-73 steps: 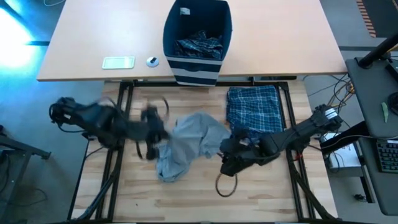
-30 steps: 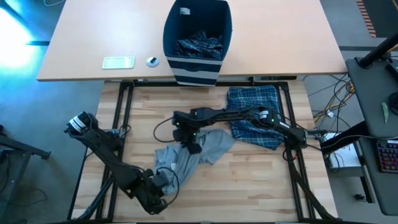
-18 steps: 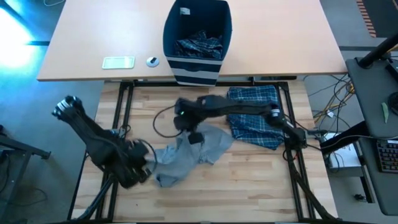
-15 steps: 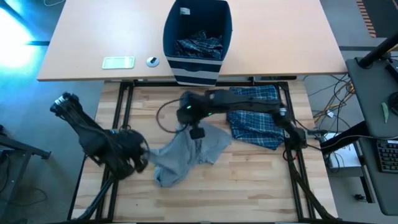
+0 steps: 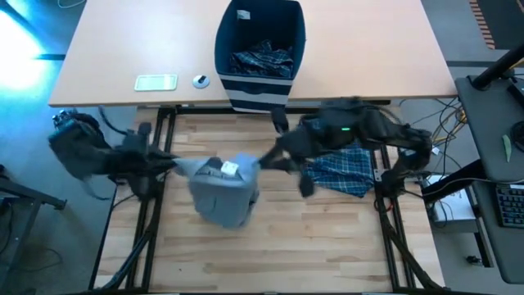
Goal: Fold Laundry from Bin
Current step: Fold the gray shirt
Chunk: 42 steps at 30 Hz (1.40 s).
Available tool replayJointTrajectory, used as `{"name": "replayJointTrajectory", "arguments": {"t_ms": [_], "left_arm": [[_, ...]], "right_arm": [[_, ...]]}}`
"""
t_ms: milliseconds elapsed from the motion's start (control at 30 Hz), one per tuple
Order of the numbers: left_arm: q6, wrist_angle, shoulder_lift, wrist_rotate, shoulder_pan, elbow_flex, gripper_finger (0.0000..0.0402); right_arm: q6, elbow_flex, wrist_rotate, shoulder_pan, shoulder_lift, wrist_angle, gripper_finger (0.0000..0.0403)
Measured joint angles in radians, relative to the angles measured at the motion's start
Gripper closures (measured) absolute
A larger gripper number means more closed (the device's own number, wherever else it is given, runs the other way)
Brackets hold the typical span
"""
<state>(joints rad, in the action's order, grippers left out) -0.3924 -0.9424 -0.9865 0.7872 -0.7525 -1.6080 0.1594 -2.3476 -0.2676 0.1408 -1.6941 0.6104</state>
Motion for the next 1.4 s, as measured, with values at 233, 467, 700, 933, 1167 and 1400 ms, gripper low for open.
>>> {"name": "replayJointTrajectory", "arguments": {"t_ms": [233,467,700,933,1167,1400], "left_arm": [[0.425,0.228,-0.112,-0.464,-0.007,-0.265,0.0402],[0.613,0.138,-0.225,-0.565,-0.007,-0.558,0.0402],[0.703,-0.009,-0.269,-0.217,-0.004,-0.741,0.0402],[0.652,-0.078,-0.155,0.268,0.096,-0.637,0.0402],[0.398,-0.183,-0.029,0.410,0.169,-0.462,0.0402],[0.293,-0.153,-0.010,0.187,0.168,-0.301,0.0402]], "right_arm": [[0.043,-0.002,-0.110,0.131,0.011,-0.332,0.0394],[0.133,-0.002,0.025,0.164,0.007,-0.479,0.0394],[0.261,-0.002,0.384,0.115,0.007,-0.463,0.0394],[0.221,0.004,0.744,-0.140,-0.004,-0.246,0.0394],[0.101,0.010,0.661,-0.307,-0.036,-0.141,0.0394],[0.094,0.010,0.540,-0.197,-0.030,-0.107,0.0394]]}}
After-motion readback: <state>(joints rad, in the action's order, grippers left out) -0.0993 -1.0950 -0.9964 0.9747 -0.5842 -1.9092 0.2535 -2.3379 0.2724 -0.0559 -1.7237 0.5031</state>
